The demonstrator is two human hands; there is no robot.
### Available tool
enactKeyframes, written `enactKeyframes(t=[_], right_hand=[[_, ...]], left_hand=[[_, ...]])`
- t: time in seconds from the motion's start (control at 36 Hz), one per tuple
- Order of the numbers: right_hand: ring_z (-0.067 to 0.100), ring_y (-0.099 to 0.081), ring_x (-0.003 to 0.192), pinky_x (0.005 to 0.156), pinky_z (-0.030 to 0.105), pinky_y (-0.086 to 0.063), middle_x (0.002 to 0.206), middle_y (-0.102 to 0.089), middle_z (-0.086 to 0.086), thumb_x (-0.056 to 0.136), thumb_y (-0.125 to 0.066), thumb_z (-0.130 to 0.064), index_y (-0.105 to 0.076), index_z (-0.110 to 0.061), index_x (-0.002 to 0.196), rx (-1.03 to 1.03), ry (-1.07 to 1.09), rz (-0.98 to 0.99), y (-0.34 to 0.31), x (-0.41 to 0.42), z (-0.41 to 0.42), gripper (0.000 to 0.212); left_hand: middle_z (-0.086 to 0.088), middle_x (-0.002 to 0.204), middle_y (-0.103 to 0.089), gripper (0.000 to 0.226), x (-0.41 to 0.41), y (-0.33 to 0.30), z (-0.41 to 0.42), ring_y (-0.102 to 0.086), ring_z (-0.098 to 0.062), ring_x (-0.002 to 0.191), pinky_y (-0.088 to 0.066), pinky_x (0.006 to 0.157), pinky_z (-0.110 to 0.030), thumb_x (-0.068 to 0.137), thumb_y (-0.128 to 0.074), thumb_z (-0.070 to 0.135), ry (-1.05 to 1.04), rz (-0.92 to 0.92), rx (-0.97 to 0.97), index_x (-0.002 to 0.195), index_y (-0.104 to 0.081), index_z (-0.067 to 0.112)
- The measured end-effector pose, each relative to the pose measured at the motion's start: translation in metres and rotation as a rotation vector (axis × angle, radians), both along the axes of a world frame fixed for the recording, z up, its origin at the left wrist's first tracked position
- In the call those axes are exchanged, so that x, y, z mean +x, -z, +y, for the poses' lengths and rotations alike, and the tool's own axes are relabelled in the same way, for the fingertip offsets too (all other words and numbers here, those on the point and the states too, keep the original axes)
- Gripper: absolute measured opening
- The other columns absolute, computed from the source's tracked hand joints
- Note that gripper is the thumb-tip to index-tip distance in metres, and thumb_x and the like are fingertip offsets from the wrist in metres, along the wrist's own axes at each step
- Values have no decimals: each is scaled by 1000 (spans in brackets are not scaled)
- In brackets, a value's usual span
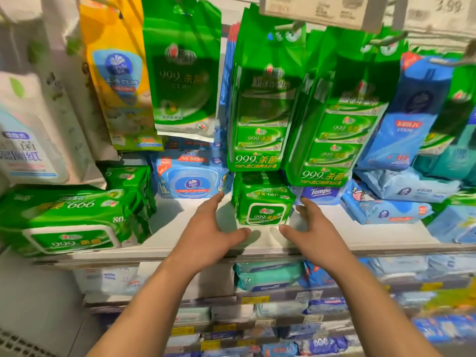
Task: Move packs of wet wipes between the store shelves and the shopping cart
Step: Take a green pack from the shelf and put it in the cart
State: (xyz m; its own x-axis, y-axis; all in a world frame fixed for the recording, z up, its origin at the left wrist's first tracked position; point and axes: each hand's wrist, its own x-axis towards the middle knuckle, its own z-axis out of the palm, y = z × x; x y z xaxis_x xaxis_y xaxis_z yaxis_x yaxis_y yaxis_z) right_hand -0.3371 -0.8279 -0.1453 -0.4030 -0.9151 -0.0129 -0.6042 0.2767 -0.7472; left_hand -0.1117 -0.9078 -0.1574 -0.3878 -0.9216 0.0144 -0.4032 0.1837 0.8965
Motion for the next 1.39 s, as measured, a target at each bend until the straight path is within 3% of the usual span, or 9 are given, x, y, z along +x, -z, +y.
enactKeyframes(t=[0.14,0.28,0.42,0.5,0.69,0.89,1.03,1.17,1.39], right_hand=[[9,-51,126,95,28,-40,132,-56,-13,87,-76,-20,-46,-23,135,-8,-44,-92,11,-6,-17,56],[-12,-58,94,70,-2,-38,102,-58,-26,86,-77,-9,-46,-32,113,-67,-135,-118,13,-8,-30,47],[-13,-67,82,80,19,-56,91,-73,-20,81,-78,5,-59,-16,117,-106,-152,-261,18,-9,-49,46],[1,-73,92,78,15,-54,103,-78,-8,82,-76,7,-62,-9,124,-132,-173,-367,23,-11,-55,47],[23,-71,111,98,43,-54,119,-75,3,73,-86,-4,-52,-13,139,-112,-242,-535,31,-24,-55,75],[15,-74,99,79,24,-58,107,-78,-2,69,-84,12,-59,-17,131,-138,-291,-611,41,-27,-51,73],[4,-73,82,71,18,-57,88,-79,-12,70,-75,23,-58,-20,122,-145,-296,-660,36,-21,-43,70],[19,-73,101,86,29,-59,110,-77,2,71,-82,10,-62,-16,130,-149,-363,-676,18,-11,-33,67],[24,-75,100,76,27,-59,107,-78,4,58,-85,-14,-66,-16,119,-127,-541,-771,4,30,-21,63]], left_hand=[[16,149,-43,118,-23,1,-12,-41,-5,132,-38,115,-36,56,-91,51,3,45,68,156,-32,29],[20,125,-61,95,-42,6,-23,-59,8,108,-49,98,-26,58,-97,29,4,95,88,140,-48,28],[13,99,-76,75,-55,9,-25,-72,2,91,-55,76,-15,70,-82,-19,103,260,142,126,-51,20],[1,113,-76,77,-58,13,-29,-72,-17,106,-60,88,-30,66,-85,-11,96,271,159,126,-53,24],[3,112,-73,81,-49,9,-31,-72,-6,95,-59,84,-26,63,-95,11,33,142,72,132,-55,25],[-4,127,-60,91,-43,10,-18,-67,-21,113,-58,95,-45,43,-99,33,-63,78,129,120,-50,32],[2,125,-60,84,-37,7,-1,-64,-4,108,-60,88,-30,68,-89,-6,-28,168,215,132,-38,13],[7,123,-63,79,-17,-6,18,-64,4,106,-58,89,-25,63,-97,12,-130,175,166,124,-48,23],[10,114,-71,97,25,-23,68,-68,-4,103,-56,94,-38,38,-93,57,-393,112,110,122,-50,34]])
